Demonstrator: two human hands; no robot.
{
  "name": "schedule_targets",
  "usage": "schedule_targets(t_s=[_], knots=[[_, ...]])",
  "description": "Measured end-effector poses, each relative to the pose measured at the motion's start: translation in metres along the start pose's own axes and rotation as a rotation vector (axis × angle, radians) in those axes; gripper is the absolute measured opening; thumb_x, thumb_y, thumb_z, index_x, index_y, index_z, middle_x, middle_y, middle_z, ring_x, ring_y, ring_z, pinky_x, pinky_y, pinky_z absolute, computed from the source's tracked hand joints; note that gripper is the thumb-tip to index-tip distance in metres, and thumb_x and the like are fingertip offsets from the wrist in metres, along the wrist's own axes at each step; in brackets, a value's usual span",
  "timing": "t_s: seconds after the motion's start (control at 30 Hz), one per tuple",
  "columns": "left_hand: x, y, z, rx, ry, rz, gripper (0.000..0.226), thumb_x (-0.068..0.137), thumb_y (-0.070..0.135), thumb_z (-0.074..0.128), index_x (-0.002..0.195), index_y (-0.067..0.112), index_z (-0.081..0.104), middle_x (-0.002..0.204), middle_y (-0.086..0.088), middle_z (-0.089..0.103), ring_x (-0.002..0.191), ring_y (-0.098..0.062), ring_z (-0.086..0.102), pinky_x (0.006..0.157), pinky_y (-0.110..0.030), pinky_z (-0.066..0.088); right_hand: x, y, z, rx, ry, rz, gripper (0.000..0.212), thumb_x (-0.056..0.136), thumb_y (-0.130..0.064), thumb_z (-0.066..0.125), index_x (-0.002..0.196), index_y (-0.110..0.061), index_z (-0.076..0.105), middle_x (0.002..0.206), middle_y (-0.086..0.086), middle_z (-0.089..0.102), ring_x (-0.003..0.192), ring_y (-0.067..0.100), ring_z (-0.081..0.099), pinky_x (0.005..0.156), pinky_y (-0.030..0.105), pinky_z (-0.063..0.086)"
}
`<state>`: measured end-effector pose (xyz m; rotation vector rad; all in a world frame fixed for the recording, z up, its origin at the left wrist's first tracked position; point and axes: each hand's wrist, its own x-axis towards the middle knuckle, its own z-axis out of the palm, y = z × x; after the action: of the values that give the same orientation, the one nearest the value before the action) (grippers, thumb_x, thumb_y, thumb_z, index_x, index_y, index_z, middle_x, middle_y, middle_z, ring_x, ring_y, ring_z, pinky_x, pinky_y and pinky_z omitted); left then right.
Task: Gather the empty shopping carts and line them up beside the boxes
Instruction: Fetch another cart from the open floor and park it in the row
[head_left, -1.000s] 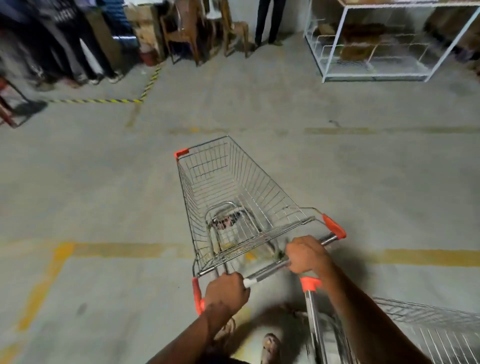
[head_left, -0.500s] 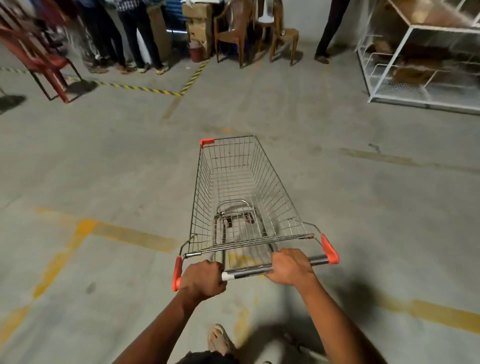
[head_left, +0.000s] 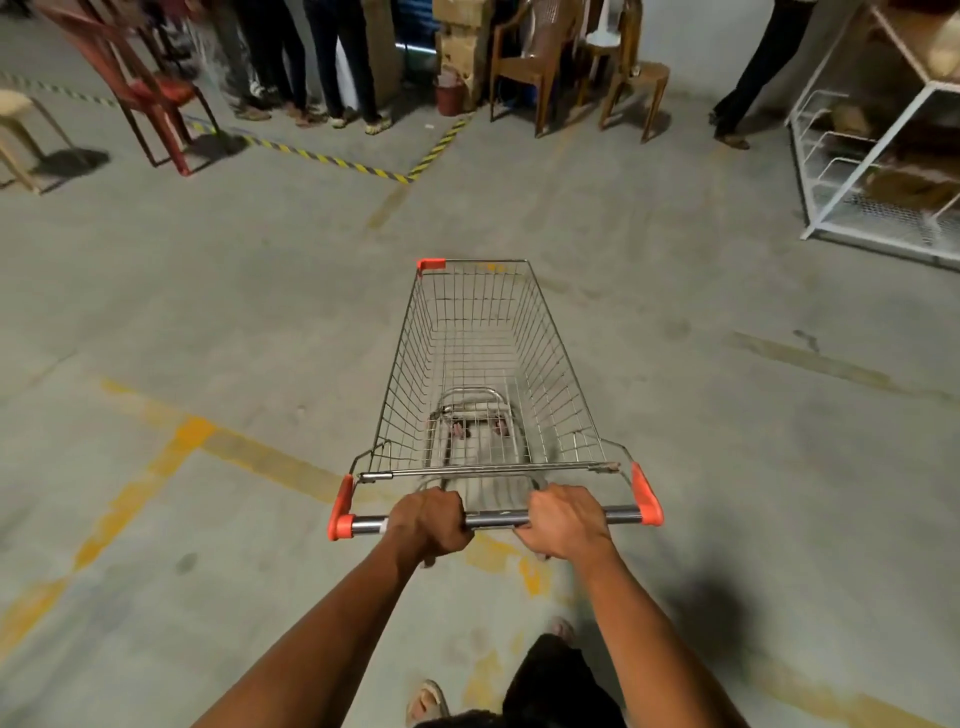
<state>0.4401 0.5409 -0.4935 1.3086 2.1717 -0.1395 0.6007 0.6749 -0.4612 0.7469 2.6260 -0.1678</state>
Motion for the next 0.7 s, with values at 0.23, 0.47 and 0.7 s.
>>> schedule_targets(t_s=[0.23, 0.47, 0.7], knots=[[0.052, 0.013, -0.026, -0.129, -0.002, -0.059, 0.036, 0.079, 0.053, 0.051, 0.084, 0.022, 0.068, 0.079, -0.002, 0.074, 0.075, -0.02, 0.07, 0.077, -0.037, 0.06, 0.074, 0.054, -0.023, -0.063, 0.026, -0.121, 0.038, 0.086, -0.051, 0.06, 0.088, -0.017, 0.075, 0.096, 0.007, 0.073, 0.088, 0.027, 0.07, 0.08, 0.036, 0.056], [0.116, 0.023, -0.061, -0.251, -0.029, -0.169, 0.048, 0.075, 0.057, 0.048, 0.085, 0.02, 0.077, 0.08, 0.001, 0.074, 0.076, -0.018, 0.069, 0.079, -0.038, 0.059, 0.161, 0.105, -0.057, -0.131, 0.061, -0.328, 0.043, 0.088, -0.057, 0.059, 0.097, -0.017, 0.073, 0.097, 0.008, 0.073, 0.099, 0.03, 0.067, 0.082, 0.038, 0.052], [0.164, 0.034, -0.107, -0.373, -0.025, -0.331, 0.028, 0.087, 0.042, 0.057, 0.083, 0.017, 0.068, 0.081, -0.009, 0.072, 0.075, -0.023, 0.069, 0.074, -0.035, 0.058, 0.249, 0.13, -0.099, -0.203, 0.059, -0.529, 0.046, 0.086, -0.062, 0.061, 0.102, -0.019, 0.068, 0.099, 0.007, 0.072, 0.091, 0.028, 0.067, 0.078, 0.038, 0.051]])
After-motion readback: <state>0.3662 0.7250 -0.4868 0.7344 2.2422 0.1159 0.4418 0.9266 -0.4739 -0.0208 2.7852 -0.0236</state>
